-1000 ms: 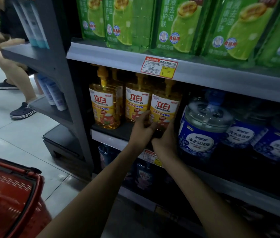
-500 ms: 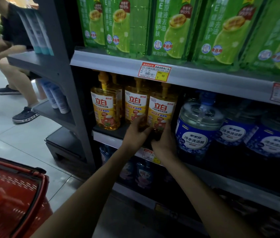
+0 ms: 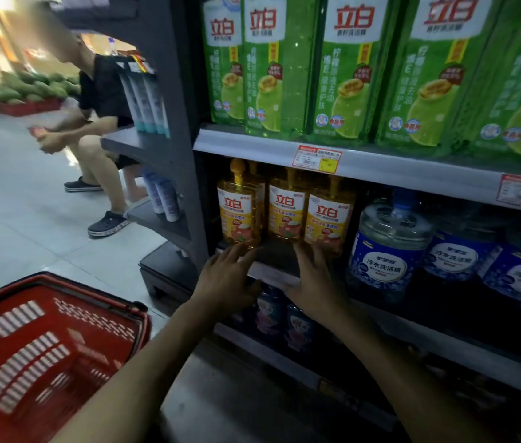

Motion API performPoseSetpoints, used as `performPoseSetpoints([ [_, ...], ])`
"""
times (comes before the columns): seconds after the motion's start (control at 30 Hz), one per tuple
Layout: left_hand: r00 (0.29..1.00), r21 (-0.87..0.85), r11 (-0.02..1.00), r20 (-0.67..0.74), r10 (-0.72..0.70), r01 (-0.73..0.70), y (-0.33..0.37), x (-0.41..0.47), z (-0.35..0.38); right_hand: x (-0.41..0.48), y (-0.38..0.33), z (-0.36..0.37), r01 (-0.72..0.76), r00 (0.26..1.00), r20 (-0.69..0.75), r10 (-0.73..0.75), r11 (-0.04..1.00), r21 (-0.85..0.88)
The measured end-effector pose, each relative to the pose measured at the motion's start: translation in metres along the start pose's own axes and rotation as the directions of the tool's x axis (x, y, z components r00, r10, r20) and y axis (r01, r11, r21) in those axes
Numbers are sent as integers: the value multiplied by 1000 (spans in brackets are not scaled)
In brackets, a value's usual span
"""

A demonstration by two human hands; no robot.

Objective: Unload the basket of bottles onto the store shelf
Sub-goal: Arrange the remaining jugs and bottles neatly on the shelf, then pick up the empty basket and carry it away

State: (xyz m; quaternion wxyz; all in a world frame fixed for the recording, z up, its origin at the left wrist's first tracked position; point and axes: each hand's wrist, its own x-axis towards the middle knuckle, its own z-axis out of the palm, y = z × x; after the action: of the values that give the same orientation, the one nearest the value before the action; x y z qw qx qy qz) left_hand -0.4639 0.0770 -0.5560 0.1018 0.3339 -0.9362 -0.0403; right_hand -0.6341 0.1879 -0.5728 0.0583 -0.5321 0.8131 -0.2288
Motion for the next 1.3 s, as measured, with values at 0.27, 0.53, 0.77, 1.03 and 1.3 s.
performPoseSetpoints([
  [0.27, 957, 158, 945, 8, -291, 286, -67, -104, -67, -7, -83, -21, 266, 956, 164, -243, 953, -143],
  [0.53, 819, 256, 782, -87, -567, 568, -143, -217, -132, -4, -204, -11, 451, 873, 270, -406, 883, -130],
  [0.77, 683, 241, 645, -134, -718, 725, -200, -298, -133, 0, -297, 59, 625, 761, 337, -554, 766, -152],
  [1.03, 530, 182, 511, -70, -845, 840, -270, -328, -57, 22, -335, 164, 685, 682, 490, -543, 709, -168],
  [1.3, 62, -227, 42, 85, -994, 973, -343, -287, 32, 111, -323, 293, 575, 740, 528, -417, 799, -175],
])
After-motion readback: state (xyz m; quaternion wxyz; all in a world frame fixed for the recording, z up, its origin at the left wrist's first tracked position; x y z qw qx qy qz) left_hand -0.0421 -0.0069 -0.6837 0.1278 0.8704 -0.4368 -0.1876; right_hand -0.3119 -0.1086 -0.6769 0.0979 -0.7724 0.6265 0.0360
